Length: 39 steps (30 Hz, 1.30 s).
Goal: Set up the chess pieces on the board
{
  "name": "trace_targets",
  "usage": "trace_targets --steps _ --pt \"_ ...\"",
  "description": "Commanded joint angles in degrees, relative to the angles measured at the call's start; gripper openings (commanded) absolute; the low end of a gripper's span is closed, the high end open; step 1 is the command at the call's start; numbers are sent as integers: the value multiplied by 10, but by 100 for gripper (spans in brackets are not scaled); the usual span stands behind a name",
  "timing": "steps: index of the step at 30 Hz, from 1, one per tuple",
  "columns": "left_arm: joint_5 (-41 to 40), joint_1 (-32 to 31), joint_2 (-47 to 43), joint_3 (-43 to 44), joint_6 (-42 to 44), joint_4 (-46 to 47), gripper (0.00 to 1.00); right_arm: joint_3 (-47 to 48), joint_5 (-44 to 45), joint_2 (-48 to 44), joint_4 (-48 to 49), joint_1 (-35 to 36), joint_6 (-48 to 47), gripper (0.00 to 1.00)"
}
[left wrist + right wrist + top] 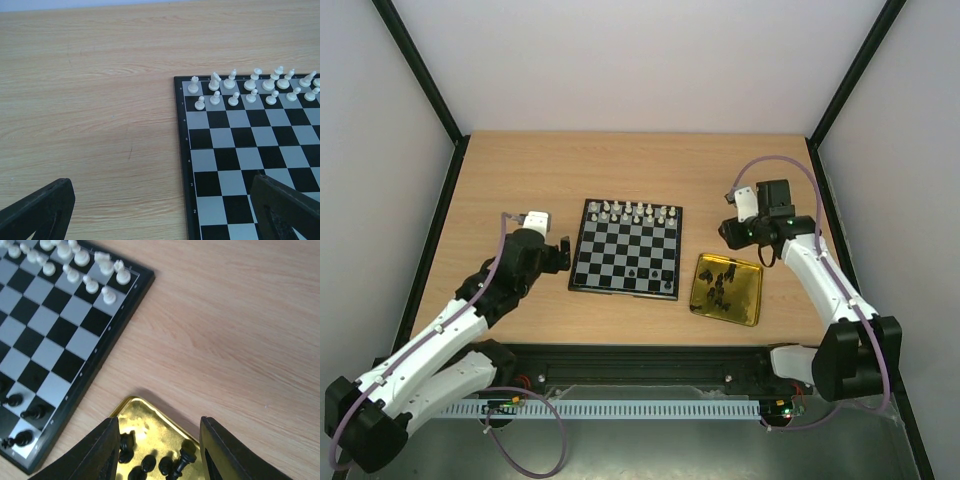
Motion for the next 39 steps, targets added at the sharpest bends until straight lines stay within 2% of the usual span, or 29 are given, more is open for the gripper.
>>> trace_targets --steps 1,4,9,18,27,39 --pt "4 5 10 8 6 4 99 -20 -31 18 -46 -8 -40 45" --pt "2 5 11 8 6 4 99 -30 -63 35 -82 -7 -57 45" --pt "-2 5 13 8 6 3 99 -53 -47 35 -92 -7 -74 42" --pt "-2 5 14 9 6 3 99 -80 -54 52 -108 -7 -93 31" --pt "1 5 15 8 6 3 99 -87 -52 69 -115 1 -104 30" --pt "0 5 13 9 6 3 99 -92 10 114 -103 47 -94 25"
